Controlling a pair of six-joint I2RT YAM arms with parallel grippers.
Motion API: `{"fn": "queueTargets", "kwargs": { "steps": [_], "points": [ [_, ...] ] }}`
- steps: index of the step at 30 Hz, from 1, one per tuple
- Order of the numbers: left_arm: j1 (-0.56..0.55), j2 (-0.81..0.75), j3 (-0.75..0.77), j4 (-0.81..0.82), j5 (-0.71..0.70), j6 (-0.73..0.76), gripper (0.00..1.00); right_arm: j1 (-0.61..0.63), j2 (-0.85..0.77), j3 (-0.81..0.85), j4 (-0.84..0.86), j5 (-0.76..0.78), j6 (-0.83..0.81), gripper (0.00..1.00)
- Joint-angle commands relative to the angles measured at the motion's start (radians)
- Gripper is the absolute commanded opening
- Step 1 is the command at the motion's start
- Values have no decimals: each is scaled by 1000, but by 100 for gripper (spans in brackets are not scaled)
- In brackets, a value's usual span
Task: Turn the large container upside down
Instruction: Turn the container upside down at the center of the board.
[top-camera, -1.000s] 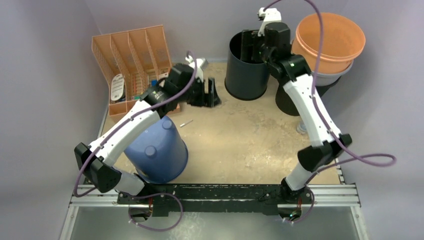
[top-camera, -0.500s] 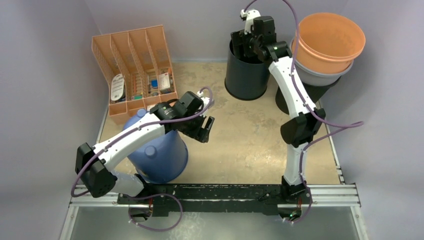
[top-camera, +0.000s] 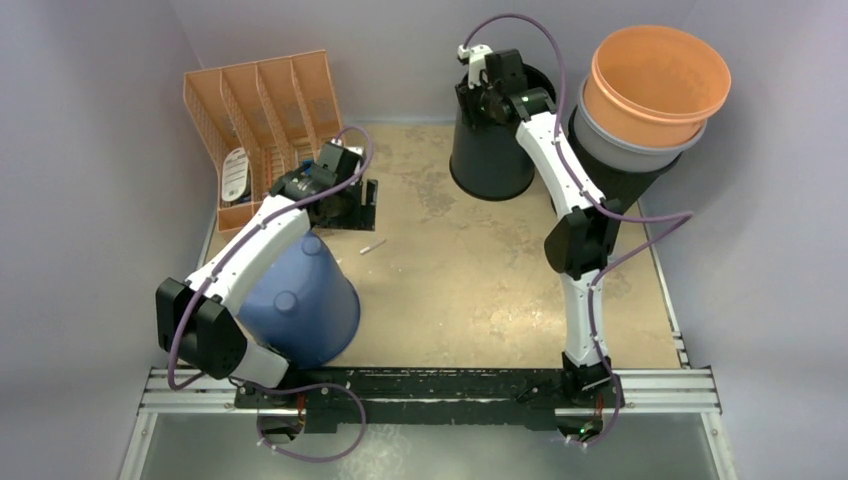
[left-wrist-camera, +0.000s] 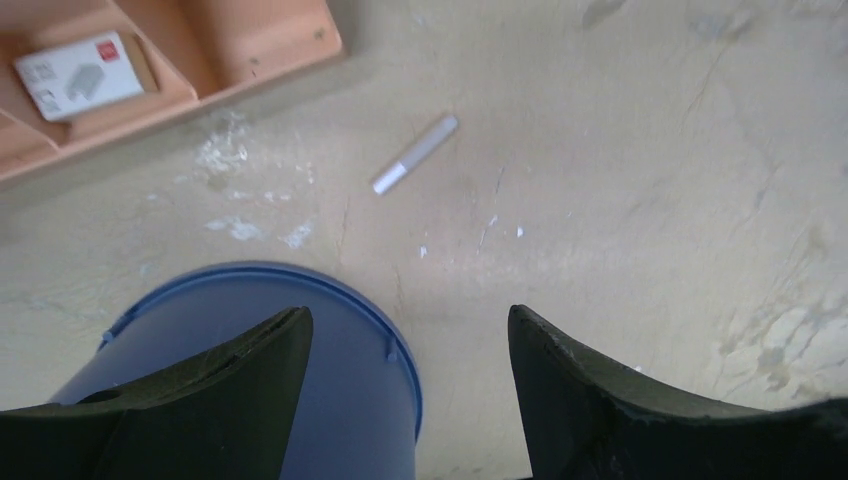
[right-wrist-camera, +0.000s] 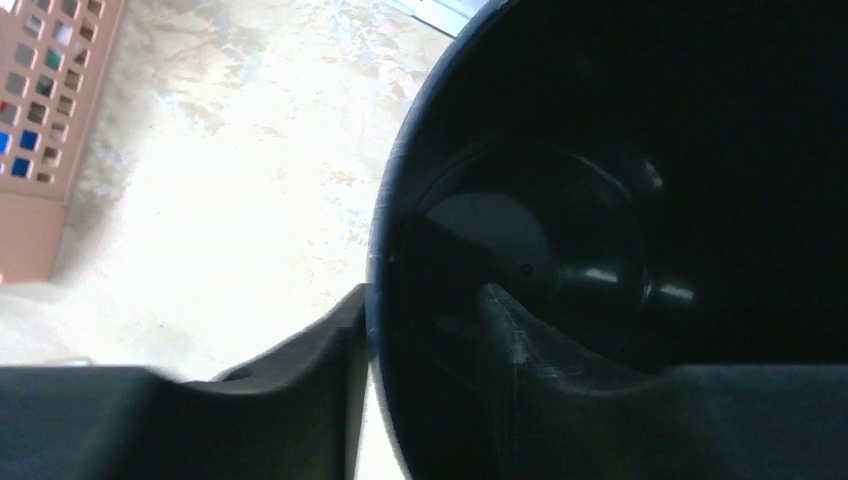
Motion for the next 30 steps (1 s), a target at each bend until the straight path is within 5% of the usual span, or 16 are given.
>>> {"fn": "queueTargets", "kwargs": {
  "steps": [1,3,5,9,13,21,30],
  "points": [
    [35,1,139,47,-59,-52,72,3,-74,0,19,-48,-1,33],
    [36,-9,180,68,-46,-60,72,6,-115,-10,28,-65,16,7],
    [37,-21,220,80,-37,-72,72,8,-156,-16,31,-100,42,0],
    [48,-39,260,85,-28,-113,73,14,-274,-60,68,-225,120,0],
    [138,-43,285,55,152,-200,73,17,-455,-205,150,-323,250,0],
    [236,-109,187,86,331,-260,73,16,-888,-850,688,-561,628,0],
    [276,-140,174,112,440,-273,72,15,-1178,-1520,1280,-417,1176,0]
  ]
}}
